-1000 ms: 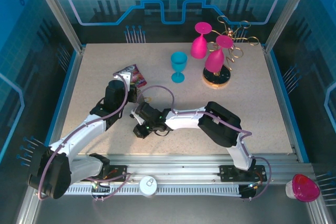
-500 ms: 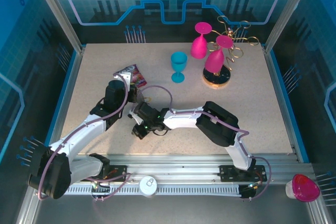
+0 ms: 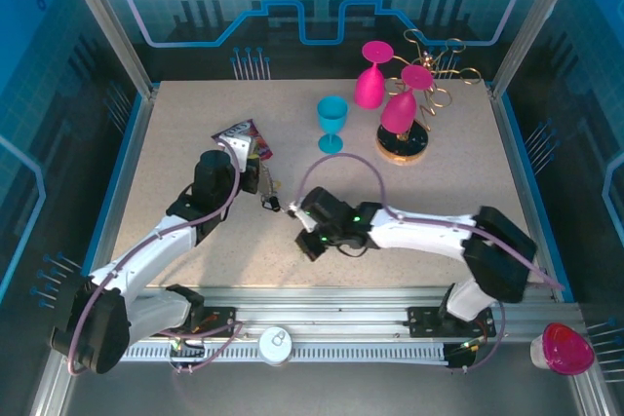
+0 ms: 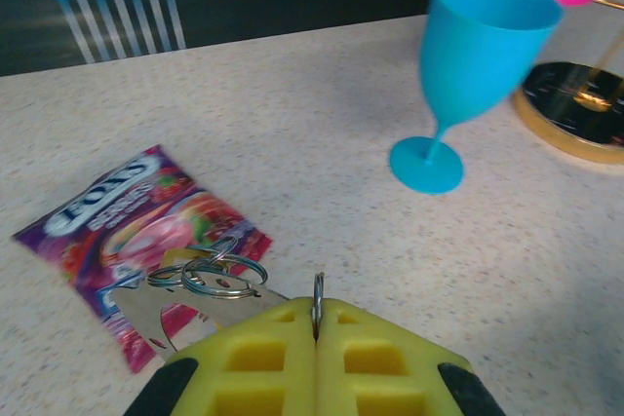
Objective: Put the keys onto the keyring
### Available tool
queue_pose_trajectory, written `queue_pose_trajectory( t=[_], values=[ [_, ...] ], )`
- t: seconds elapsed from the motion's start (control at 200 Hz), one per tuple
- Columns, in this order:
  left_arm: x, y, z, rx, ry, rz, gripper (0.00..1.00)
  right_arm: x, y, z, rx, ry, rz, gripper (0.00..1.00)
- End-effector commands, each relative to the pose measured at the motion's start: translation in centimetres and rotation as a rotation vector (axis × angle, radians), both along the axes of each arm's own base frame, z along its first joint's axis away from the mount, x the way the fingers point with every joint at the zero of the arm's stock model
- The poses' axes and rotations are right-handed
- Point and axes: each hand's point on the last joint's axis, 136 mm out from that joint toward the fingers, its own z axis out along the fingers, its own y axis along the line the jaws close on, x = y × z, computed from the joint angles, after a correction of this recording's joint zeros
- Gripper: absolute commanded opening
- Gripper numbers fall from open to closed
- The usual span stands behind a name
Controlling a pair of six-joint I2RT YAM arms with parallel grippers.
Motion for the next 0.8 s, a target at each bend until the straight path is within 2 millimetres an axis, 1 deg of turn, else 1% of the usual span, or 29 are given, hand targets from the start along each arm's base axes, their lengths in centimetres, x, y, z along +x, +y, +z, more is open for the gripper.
queue_pose_trajectory(
  t=[0.0,0.075,0.16,0.265,0.38,0.48,0.62,0.796],
  values=[
    [-1.1,-3.5,2.9,-0.018,-0.116,-0.193,0.0,-0.3,-7.0,-2.5,-0.162,0.037,-0.1,0.0],
    [-2.2,-5.4,3.5,-0.012,-0.14,-0.305,0.0,0.0,-9.4,-2.4,-0.169,0.036,-0.151,0.0],
    [-3.7,-7.5,4.0,-0.002,-0.154,-0.434,0.0,0.3,-11.2,-2.3,-0.164,0.039,-0.183,0.0],
    [-5.2,-9.4,3.9,-0.004,-0.128,-0.56,0.0,0.7,-12.2,-2.5,-0.157,0.046,-0.208,0.0],
    [-6.2,-10.7,3.8,-0.027,-0.094,-0.646,0.0,1.3,-12.4,-3.2,-0.137,0.066,-0.224,0.0],
    [-6.5,-11.3,3.5,-0.034,-0.082,-0.685,0.0,1.7,-12.3,-4.1,-0.127,0.1,-0.237,0.0],
    [-5.8,-11.1,3.1,-0.023,-0.097,-0.66,0.0,2.3,-12.1,-4.9,-0.107,0.134,-0.253,0.0],
    [-5.6,-11.1,2.6,-0.017,-0.097,-0.651,0.0,2.5,-12.1,-5.7,-0.091,0.182,-0.271,0.0]
  ],
)
